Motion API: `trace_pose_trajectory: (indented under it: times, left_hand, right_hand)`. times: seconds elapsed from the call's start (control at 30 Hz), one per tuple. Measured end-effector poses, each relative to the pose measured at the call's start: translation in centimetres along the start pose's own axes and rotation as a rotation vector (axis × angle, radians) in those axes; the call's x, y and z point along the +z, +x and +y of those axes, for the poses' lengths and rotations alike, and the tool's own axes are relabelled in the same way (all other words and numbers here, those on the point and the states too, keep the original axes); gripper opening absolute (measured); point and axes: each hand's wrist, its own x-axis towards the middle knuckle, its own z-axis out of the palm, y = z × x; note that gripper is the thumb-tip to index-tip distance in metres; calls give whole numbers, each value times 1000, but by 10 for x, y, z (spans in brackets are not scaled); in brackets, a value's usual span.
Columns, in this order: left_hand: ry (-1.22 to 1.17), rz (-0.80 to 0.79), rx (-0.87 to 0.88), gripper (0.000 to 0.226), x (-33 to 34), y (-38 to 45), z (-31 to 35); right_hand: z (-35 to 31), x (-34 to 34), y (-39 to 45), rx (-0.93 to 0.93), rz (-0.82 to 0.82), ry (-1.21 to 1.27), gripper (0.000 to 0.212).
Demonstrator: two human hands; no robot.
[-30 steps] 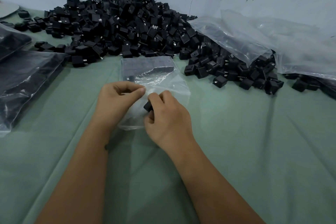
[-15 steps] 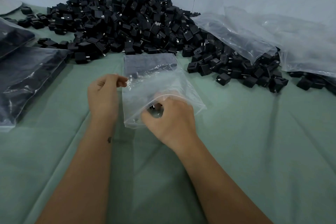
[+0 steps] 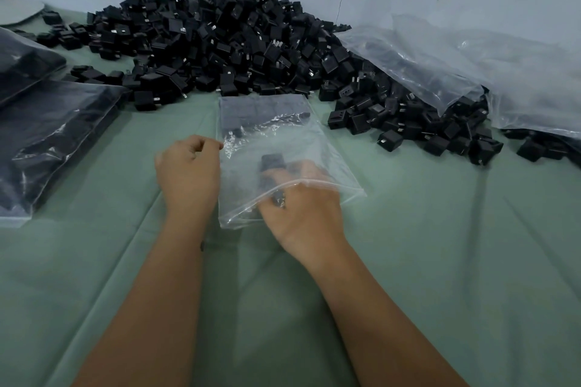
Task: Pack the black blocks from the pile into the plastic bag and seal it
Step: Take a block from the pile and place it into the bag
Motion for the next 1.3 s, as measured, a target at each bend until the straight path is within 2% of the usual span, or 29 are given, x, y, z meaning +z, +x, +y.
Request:
trace_pose_trajectory:
  times: [0.2, 0.4, 0.63, 0.93, 1.0, 1.1, 1.2, 1.27, 1.3]
  left_hand:
    - [301, -47, 13, 38, 1, -1, 2]
    - [320, -46, 20, 39, 2, -1, 0]
    - [285, -85, 0, 40, 5, 5, -7]
    - [273, -80, -41, 37, 8, 11, -7]
    - [260, -72, -40, 37, 8, 11, -7]
    - [255, -72, -20, 40, 7, 10, -6]
    - [262, -77, 3, 41, 6, 5, -4]
    - [262, -81, 11, 38, 4, 1, -4]
    - [258, -84, 14, 36, 4, -1, -3]
  right_hand:
    - [-6, 4, 18, -12, -17, 16, 34]
    - [-12, 10, 49, 49, -153, -80, 38]
    - [-13, 16, 71, 33, -248, 17, 56]
    - [-14, 31, 86, 14, -314, 16, 67]
    - [-13, 25, 78, -20, -309, -9, 61]
    - [-12, 6, 57, -70, -318, -48, 37]
    - [-10, -25, 31, -114, -542, -95, 25]
    - [-11, -56, 18, -141, -761, 35, 29]
    - [-11, -73, 14, -142, -814, 132, 31]
